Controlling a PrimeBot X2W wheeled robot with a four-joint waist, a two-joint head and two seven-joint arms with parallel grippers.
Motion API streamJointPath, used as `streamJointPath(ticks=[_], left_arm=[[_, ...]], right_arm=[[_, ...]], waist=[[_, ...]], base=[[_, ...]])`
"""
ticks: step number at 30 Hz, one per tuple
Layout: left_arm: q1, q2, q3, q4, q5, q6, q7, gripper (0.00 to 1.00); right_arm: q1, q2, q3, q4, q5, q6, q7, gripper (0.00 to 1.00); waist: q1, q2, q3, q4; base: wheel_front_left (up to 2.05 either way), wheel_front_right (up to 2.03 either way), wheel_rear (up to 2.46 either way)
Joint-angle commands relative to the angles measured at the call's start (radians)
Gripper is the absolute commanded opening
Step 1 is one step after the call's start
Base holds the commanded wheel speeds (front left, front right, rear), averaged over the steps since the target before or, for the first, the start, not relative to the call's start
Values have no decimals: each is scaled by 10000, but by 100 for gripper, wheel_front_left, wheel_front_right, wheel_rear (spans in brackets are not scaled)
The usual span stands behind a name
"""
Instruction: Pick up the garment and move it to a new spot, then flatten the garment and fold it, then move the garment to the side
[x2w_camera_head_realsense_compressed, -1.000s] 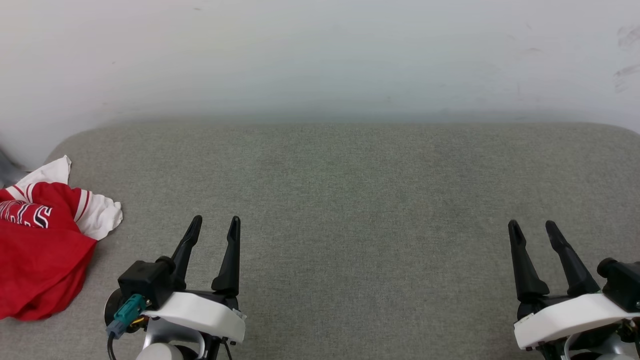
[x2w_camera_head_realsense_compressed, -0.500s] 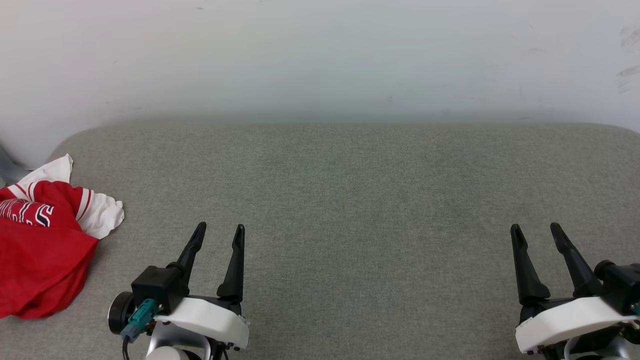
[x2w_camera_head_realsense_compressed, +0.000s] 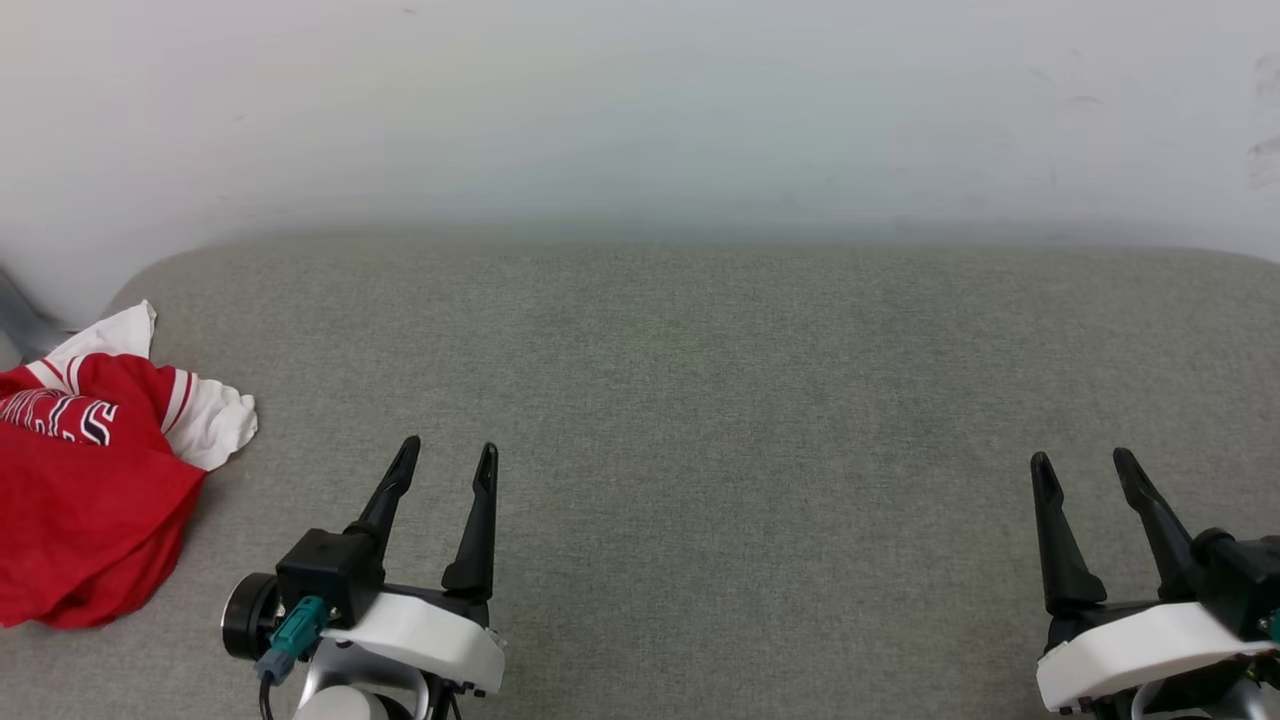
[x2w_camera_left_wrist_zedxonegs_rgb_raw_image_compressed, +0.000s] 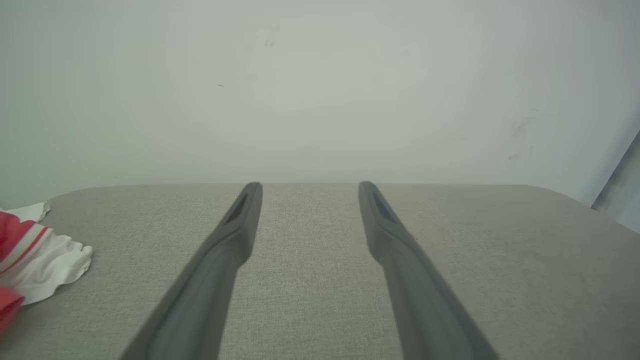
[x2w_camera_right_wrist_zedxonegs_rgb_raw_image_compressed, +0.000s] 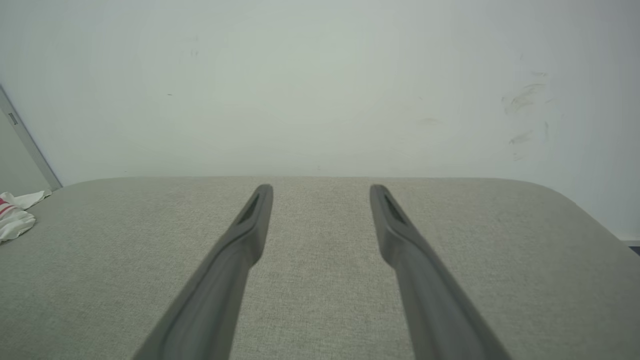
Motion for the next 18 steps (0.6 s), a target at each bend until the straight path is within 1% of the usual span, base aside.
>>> streamJointPath(ticks=[1, 4, 8, 10, 18], left_arm=[[-98, -28, 10, 14, 202, -20, -98, 100], [-171, -49, 0, 83, 354, -77, -140, 100], [-265, -75, 14, 171, 558, -111, -203, 100], [-244, -68, -18, 255, 743, -120, -246, 100], [-368, -154, 45, 403, 461, -185, -233, 100]], right_arm=[[61, 23, -20, -26, -141, -3, -83, 100], [78, 24, -34, -21, -338, -3, -165, 100], [99, 25, 31, -80, -574, -3, -261, 100], [107, 25, 98, -118, -648, -3, -274, 100], [-19, 22, 292, -46, -583, -5, -284, 100]], waist=[[0, -1, 9, 32], [0, -1, 18, 177], [0, -1, 14, 542], [0, -1, 6, 792], [0, -1, 26, 1986]], base=[[0, 0, 0], [0, 0, 0], [0, 0, 0], [0, 0, 0], [0, 0, 0]])
